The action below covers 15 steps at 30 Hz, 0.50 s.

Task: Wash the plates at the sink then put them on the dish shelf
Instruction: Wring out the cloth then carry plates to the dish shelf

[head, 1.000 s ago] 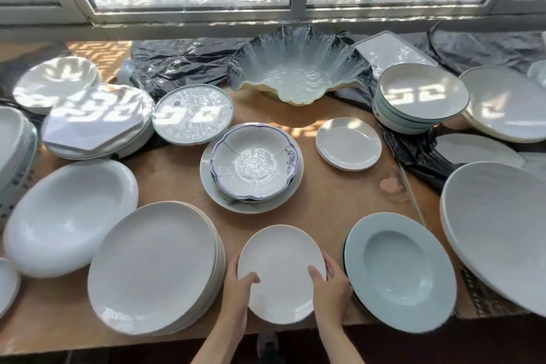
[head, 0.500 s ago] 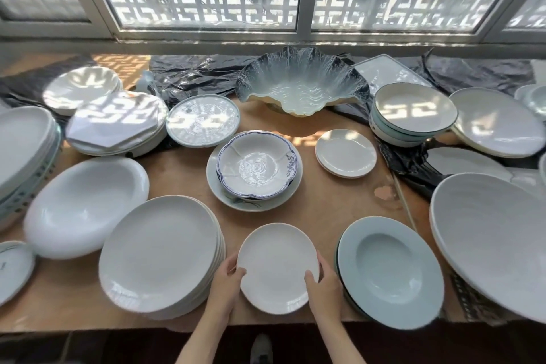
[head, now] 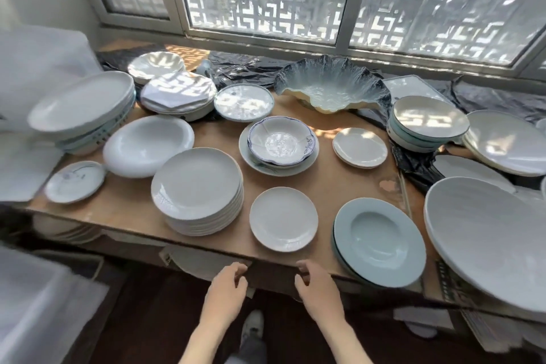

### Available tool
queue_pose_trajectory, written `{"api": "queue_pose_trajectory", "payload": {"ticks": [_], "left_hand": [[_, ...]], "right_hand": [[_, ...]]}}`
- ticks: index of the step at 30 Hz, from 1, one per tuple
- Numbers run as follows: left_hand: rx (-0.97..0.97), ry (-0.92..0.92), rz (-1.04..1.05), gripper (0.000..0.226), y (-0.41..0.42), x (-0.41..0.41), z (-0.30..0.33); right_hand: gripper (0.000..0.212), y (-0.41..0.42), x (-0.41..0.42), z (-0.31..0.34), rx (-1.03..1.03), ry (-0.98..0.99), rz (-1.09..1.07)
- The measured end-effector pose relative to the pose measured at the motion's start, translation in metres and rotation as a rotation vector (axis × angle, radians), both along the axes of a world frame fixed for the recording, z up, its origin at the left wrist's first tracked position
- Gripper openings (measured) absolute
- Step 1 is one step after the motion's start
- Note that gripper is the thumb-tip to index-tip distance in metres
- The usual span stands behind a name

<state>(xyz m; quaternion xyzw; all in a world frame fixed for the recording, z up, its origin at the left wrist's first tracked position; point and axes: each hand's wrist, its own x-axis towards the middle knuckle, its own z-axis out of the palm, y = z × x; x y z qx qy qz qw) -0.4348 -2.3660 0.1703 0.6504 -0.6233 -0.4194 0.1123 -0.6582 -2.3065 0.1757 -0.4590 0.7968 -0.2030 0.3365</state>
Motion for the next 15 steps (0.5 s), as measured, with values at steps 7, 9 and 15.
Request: {"api": "queue_pose_trajectory", "payload": {"ticks": [7,9,15], "left_hand": [[-0.132,-0.093,0.123,0.027,0.107,0.039,-0.005],[-0.125,-0.107,0.165,0.029,0.138,0.053,-0.007],[-0.108,-0.165,0.354,0.029,0.223,0.111,0.003]], "right_hand": [[0.029,0.064,0.040,-0.005,-0.007,0.111,0.313],[0.029,0.081,0.053,-0.007,0.010,0.130,0.394],[0.024,0.112,0.114,0.004,-0.018,0.155,0.592]]}}
